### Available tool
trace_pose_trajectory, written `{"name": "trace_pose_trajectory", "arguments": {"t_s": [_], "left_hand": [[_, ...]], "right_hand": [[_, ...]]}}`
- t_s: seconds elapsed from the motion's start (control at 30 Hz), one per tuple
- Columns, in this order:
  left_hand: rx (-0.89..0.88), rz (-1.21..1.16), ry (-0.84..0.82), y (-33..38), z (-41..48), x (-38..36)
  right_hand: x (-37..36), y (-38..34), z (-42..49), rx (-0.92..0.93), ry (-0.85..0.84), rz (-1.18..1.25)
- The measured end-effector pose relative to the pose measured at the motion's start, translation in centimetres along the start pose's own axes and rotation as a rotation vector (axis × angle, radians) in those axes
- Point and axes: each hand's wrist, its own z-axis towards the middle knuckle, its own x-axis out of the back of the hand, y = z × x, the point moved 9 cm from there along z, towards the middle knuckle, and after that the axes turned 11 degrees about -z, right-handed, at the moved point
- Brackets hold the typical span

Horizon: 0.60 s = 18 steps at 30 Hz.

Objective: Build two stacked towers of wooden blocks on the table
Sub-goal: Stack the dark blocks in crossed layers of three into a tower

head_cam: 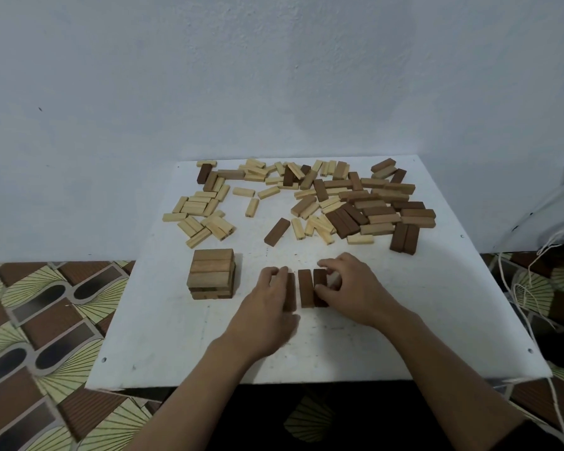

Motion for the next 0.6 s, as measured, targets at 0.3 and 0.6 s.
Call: {"name": "trace_pose_trajectory", "arguments": {"t_s": [0.3,0.6], "left_hand": [[-0.024,-0.018,-0.086,-0.2,1.8,0.2],[-0.061,-0.038,-0.142,-0.2,3.2,0.1]], "right_hand": [[0.0,-1.2,0.7,0.204,-0.200,-0.003],[-0.4,-1.6,0.1,0.318,-0.161,-0.068]]}}
